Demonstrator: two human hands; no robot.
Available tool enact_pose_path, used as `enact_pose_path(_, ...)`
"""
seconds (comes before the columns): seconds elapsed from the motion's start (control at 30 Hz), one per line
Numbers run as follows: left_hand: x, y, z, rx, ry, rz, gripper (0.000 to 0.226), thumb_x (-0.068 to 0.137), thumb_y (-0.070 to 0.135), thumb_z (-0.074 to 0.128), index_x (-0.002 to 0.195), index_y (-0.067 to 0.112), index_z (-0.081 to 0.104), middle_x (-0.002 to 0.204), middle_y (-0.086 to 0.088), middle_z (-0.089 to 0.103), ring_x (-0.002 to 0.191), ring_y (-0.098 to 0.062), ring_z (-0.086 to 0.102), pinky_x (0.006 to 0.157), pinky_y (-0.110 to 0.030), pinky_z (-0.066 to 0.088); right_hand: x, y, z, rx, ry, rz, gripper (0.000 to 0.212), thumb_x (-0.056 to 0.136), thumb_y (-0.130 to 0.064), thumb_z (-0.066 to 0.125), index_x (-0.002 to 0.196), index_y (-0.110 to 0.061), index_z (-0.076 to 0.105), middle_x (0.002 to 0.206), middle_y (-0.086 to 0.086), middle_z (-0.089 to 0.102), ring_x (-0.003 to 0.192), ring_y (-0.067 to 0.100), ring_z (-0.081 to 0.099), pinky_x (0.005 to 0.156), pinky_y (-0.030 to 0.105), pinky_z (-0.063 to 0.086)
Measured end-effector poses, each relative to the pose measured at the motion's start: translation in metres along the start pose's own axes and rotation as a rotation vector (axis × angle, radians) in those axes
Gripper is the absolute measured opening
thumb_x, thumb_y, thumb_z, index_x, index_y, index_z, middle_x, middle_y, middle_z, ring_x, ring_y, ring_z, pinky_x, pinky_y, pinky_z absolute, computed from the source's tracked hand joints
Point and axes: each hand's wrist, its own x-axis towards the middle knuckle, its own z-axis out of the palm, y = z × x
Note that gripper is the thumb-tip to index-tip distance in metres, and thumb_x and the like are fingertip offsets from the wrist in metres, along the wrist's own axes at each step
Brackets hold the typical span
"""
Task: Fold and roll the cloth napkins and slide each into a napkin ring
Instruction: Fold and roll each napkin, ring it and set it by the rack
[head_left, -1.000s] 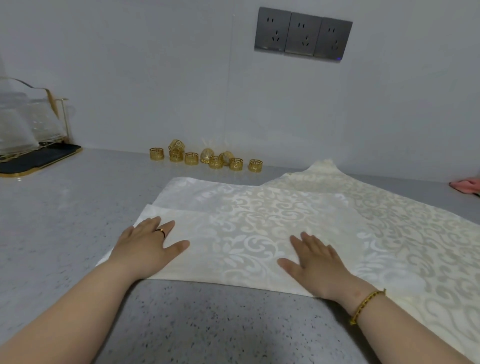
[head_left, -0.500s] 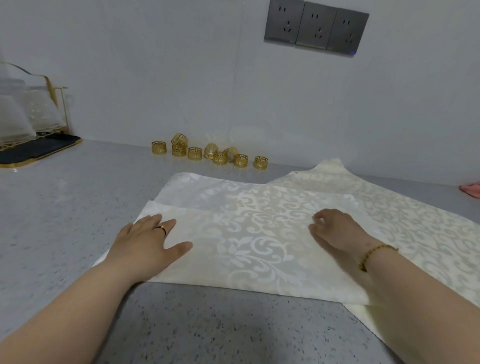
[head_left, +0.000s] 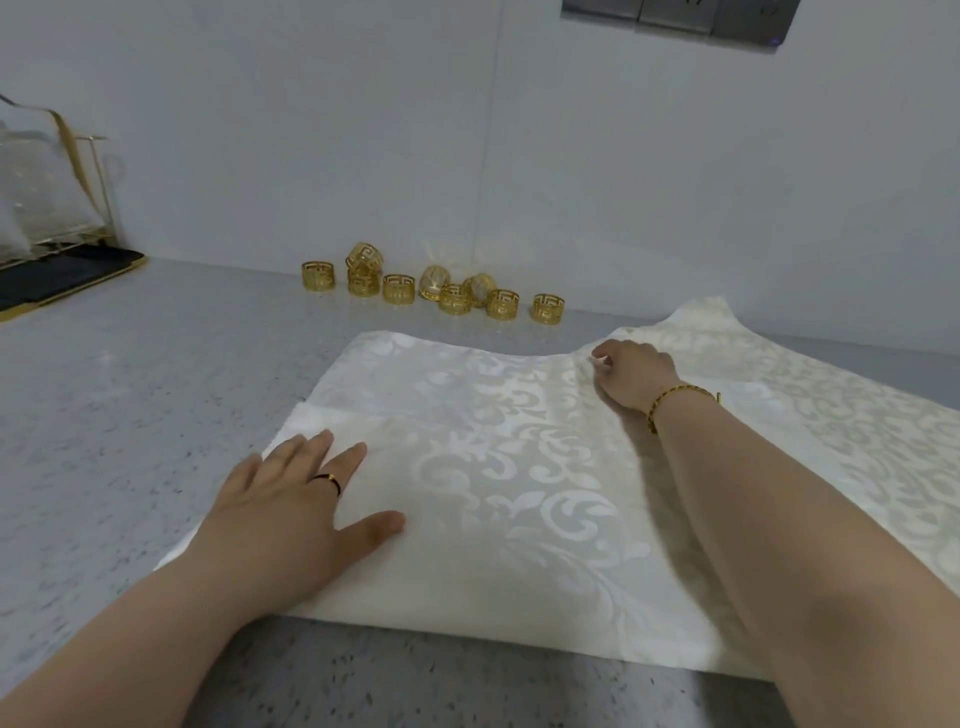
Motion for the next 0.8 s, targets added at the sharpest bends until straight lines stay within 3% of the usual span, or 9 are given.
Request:
enact_pose_path(0.13, 0.001, -0.002, 0.001, 0.041, -0.005, 0.021, 0.152, 0.003, 0.075, -0.044, 0.145, 0.033, -0.009, 0.155, 0.004, -0.010, 0.143, -0.014, -0.006, 0.116, -0.034, 0.001, -0.002, 0.001, 0.000, -0.037, 0.100, -0.030, 0.037, 0.092, -0.015, 0.039, 0.127, -0.018, 0.050, 0.130, 0.007, 0.053, 0.124, 0.028, 0.036, 0.103, 0.033, 0.023)
enact_pose_path(0.3, -0.002, 0.000, -0.002, 0.035, -0.027, 0.023, 0.150, 0.006, 0.080, -0.040, 0.145, 0.034, -0.008, 0.155, 0.005, -0.011, 0.143, -0.014, -0.008, 0.115, -0.034, -0.001, -0.016, 0.001, -0.016, 0.106, 0.283, -0.048, 0.027, 0.089, -0.009, 0.041, 0.102, -0.011, 0.065, 0.110, 0.008, 0.064, 0.112, 0.029, 0.043, 0.094, 0.031, 0.025)
enact_pose_path(0.37, -0.003, 0.002, -0.003, 0.003, -0.054, 0.025, 0.125, 0.036, 0.092, -0.021, 0.145, 0.032, -0.009, 0.155, 0.004, -0.013, 0.143, -0.015, -0.009, 0.116, -0.034, -0.002, -0.026, 0.002, -0.029, 0.133, 0.305, -0.091, 0.025, 0.091, -0.011, 0.043, 0.103, -0.009, 0.065, 0.109, 0.007, 0.065, 0.112, 0.029, 0.043, 0.093, 0.031, 0.026)
enact_pose_path(0.43, -0.005, 0.003, -0.004, -0.035, -0.064, 0.003, 0.087, 0.077, 0.078, 0.009, 0.146, 0.029, -0.009, 0.155, 0.003, -0.012, 0.143, -0.015, -0.008, 0.117, -0.034, -0.002, -0.039, 0.000, -0.041, 0.167, 0.337, -0.121, 0.023, 0.092, -0.013, 0.045, 0.103, -0.008, 0.065, 0.108, 0.007, 0.066, 0.111, 0.029, 0.045, 0.093, 0.031, 0.027)
enact_pose_path(0.47, -0.005, 0.002, -0.003, -0.052, -0.051, -0.006, 0.080, 0.084, 0.070, 0.016, 0.146, 0.026, -0.010, 0.155, 0.003, -0.010, 0.143, -0.015, -0.006, 0.117, -0.034, -0.001, -0.049, -0.001, -0.046, 0.198, 0.357, -0.130, 0.022, 0.091, -0.013, 0.047, 0.101, -0.008, 0.066, 0.107, 0.007, 0.066, 0.110, 0.029, 0.046, 0.092, 0.030, 0.028)
enact_pose_path(0.63, -0.007, -0.004, -0.004, -0.236, 0.236, -0.044, 0.091, 0.085, 0.060, 0.040, 0.145, 0.019, -0.015, 0.155, 0.001, 0.003, 0.142, -0.016, 0.007, 0.115, -0.034, 0.002, -0.105, -0.002, -0.059, 0.251, 0.442, -0.252, 0.014, 0.086, -0.011, 0.057, 0.089, -0.005, 0.070, 0.095, 0.008, 0.069, 0.104, 0.028, 0.051, 0.089, 0.029, 0.029)
enact_pose_path(0.73, -0.012, 0.000, -0.008, -0.310, 0.487, 0.003, 0.094, 0.082, 0.048, 0.057, 0.146, 0.018, -0.004, 0.155, -0.003, 0.007, 0.142, -0.020, 0.008, 0.114, -0.034, -0.002, -0.143, -0.002, -0.059, 0.195, 0.465, -0.344, 0.007, 0.082, -0.010, 0.063, 0.080, -0.007, 0.070, 0.085, 0.007, 0.069, 0.095, 0.031, 0.055, 0.085, 0.031, 0.029)
enact_pose_path(0.8, -0.012, 0.001, -0.006, -0.273, 0.629, 0.071, 0.100, 0.072, 0.035, 0.074, 0.147, 0.014, 0.011, 0.152, -0.011, 0.020, 0.139, -0.025, 0.017, 0.113, -0.037, 0.003, -0.165, -0.001, -0.057, 0.129, 0.532, -0.430, 0.004, 0.072, -0.013, 0.066, 0.068, -0.013, 0.068, 0.070, 0.001, 0.067, 0.078, 0.031, 0.061, 0.077, 0.035, 0.034)
